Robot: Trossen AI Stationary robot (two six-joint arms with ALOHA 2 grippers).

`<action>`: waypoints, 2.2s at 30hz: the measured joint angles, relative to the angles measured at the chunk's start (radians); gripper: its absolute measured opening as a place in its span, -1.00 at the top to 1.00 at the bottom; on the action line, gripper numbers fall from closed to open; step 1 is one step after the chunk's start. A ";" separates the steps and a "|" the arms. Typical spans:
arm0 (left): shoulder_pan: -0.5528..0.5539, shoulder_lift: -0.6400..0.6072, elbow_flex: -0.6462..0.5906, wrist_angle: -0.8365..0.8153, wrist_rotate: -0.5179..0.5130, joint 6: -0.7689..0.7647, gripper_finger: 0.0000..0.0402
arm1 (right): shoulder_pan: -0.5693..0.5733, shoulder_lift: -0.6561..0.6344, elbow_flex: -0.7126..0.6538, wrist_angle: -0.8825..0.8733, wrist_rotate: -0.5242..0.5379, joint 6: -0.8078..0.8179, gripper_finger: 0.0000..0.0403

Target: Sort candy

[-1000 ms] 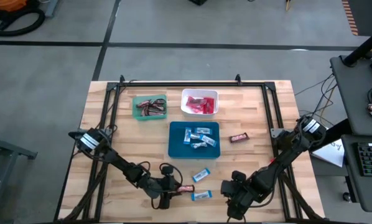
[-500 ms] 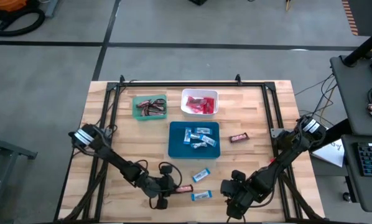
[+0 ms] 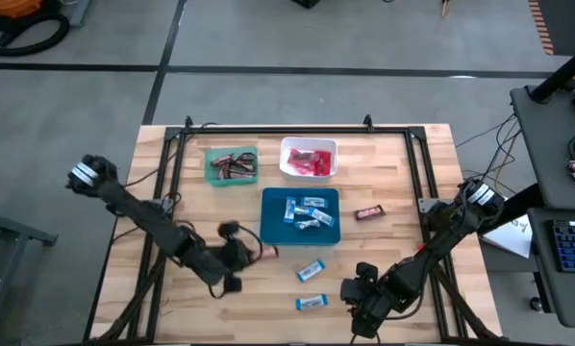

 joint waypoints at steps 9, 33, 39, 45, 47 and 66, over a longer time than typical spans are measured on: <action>0.148 -0.289 -0.004 -0.524 -0.333 -0.233 0.75 | -0.072 -0.008 0.000 -0.005 0.003 -0.137 0.06; 0.940 -0.283 -0.176 -0.443 0.000 -0.015 0.76 | -0.329 -0.105 -0.002 -0.077 0.052 -0.533 0.06; 0.940 -0.256 -0.165 -0.410 -0.058 -0.033 0.64 | -0.328 -0.105 -0.002 -0.077 0.052 -0.524 0.06; 0.940 -0.235 -0.161 -0.405 -0.078 -0.045 0.39 | -0.328 -0.105 -0.002 -0.077 0.052 -0.518 0.06; 0.940 -0.231 -0.161 -0.405 -0.077 -0.048 0.30 | -0.328 -0.105 -0.002 -0.077 0.052 -0.516 0.06; 0.675 -0.287 -0.034 -0.369 0.054 -0.026 0.06 | -0.325 -0.117 -0.002 -0.229 0.041 -0.297 0.06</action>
